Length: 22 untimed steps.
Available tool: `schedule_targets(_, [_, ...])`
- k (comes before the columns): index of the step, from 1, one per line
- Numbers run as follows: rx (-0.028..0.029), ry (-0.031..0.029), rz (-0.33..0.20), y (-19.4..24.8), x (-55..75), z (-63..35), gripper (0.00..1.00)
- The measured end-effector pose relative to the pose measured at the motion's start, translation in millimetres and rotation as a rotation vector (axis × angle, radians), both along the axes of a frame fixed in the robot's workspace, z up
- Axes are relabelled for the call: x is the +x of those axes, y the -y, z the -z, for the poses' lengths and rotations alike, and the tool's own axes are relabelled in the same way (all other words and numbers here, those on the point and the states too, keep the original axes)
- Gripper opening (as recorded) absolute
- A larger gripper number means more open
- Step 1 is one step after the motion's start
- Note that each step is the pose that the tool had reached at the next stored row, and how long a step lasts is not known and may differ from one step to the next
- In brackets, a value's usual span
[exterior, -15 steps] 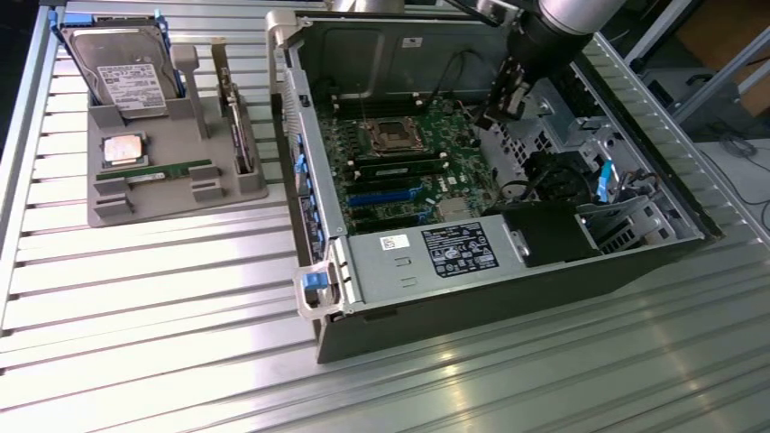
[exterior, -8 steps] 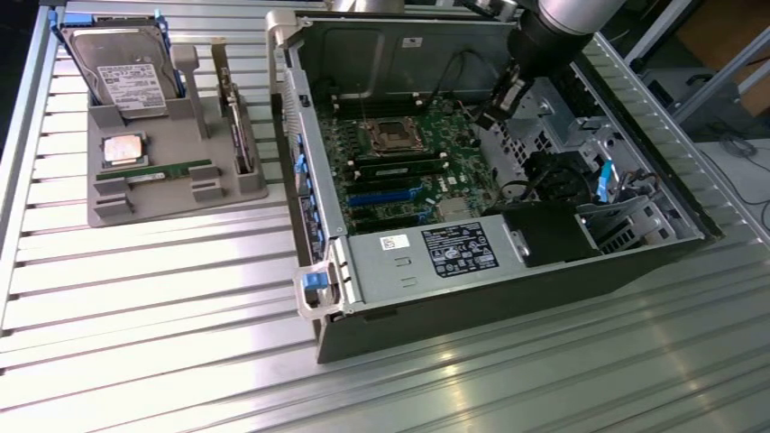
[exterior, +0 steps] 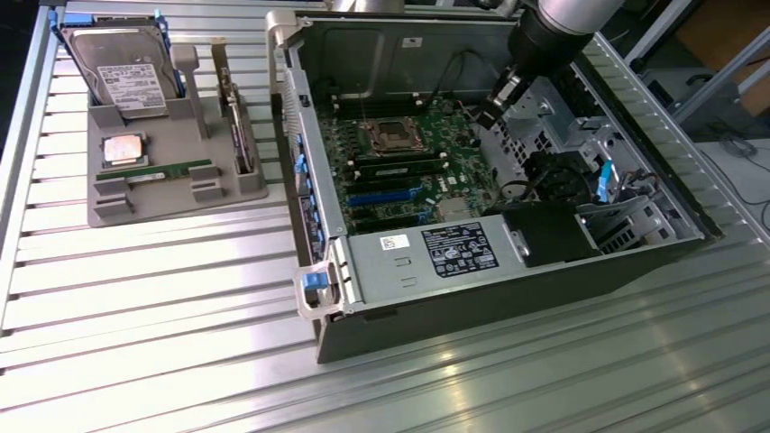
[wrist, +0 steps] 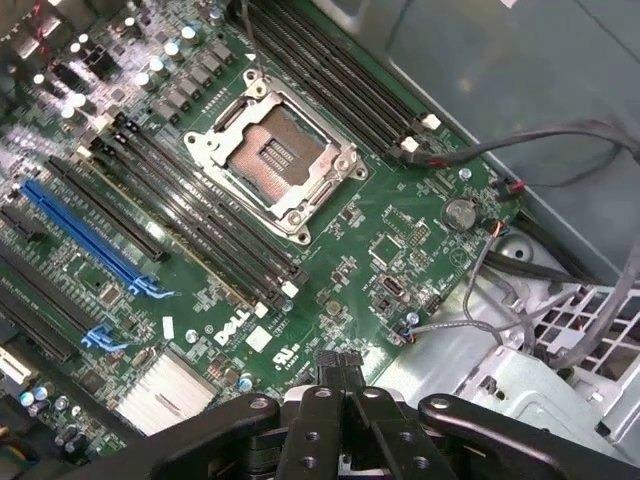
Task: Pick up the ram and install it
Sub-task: 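Press down the ram until it locks into place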
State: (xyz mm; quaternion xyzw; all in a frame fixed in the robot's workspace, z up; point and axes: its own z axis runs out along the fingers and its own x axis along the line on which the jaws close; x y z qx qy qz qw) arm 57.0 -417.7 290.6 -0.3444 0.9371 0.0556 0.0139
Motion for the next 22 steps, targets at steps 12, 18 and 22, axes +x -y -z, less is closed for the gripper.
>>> schedule_targets(12, [-0.0042,0.0,0.248,0.0,0.0,0.0,0.1])
schedule_targets(18, [-0.0068,0.0,0.365,0.0,0.0,0.0,0.1])
schedule_targets(22, [-0.0081,0.0,0.449,0.0,0.0,0.0,0.1])
